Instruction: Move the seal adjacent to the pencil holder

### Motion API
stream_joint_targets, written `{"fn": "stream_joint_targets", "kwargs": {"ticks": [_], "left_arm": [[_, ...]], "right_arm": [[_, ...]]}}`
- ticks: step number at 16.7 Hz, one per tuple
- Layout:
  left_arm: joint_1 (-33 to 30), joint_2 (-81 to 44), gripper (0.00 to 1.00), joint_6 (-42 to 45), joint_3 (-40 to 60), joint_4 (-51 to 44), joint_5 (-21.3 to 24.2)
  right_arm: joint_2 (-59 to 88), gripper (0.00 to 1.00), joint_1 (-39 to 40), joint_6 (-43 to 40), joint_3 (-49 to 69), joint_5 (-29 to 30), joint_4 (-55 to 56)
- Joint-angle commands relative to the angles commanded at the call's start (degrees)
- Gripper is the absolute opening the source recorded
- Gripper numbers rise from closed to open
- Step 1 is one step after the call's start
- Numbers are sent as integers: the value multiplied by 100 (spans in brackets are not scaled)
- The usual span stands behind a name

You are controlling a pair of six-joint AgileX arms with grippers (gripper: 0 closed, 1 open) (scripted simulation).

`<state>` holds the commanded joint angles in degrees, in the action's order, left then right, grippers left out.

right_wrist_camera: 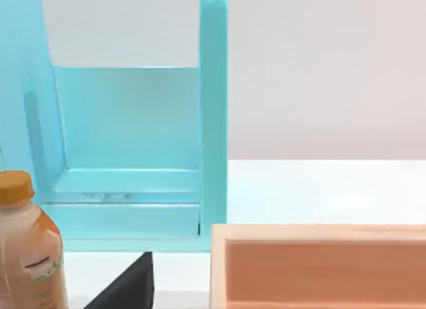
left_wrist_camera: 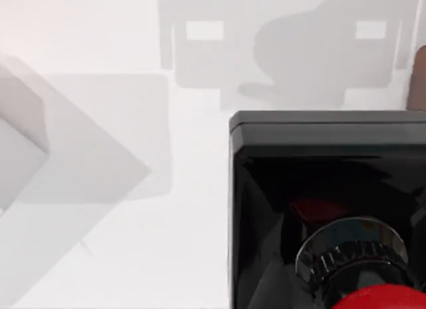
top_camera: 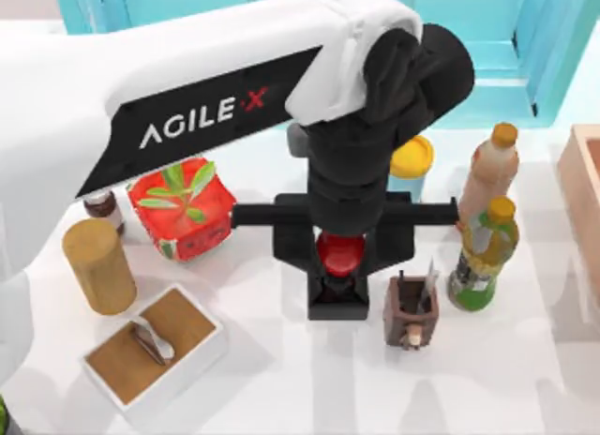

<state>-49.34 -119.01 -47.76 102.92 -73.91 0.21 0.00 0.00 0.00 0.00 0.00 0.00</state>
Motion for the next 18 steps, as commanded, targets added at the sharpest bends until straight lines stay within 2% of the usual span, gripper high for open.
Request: {"fn": "stream_joint_targets", "kwargs": {"ticks": [4, 17, 18], "left_arm": [[-2, 0, 0, -2, -39, 42, -3], [-2, 0, 98, -2, -39, 42, -3], [-2, 0, 100, -2, -39, 42, -3]], "right_arm": [[0, 100, 0, 0, 0, 0, 0], [0, 100, 0, 0, 0, 0, 0], [0, 100, 0, 0, 0, 0, 0]]}}
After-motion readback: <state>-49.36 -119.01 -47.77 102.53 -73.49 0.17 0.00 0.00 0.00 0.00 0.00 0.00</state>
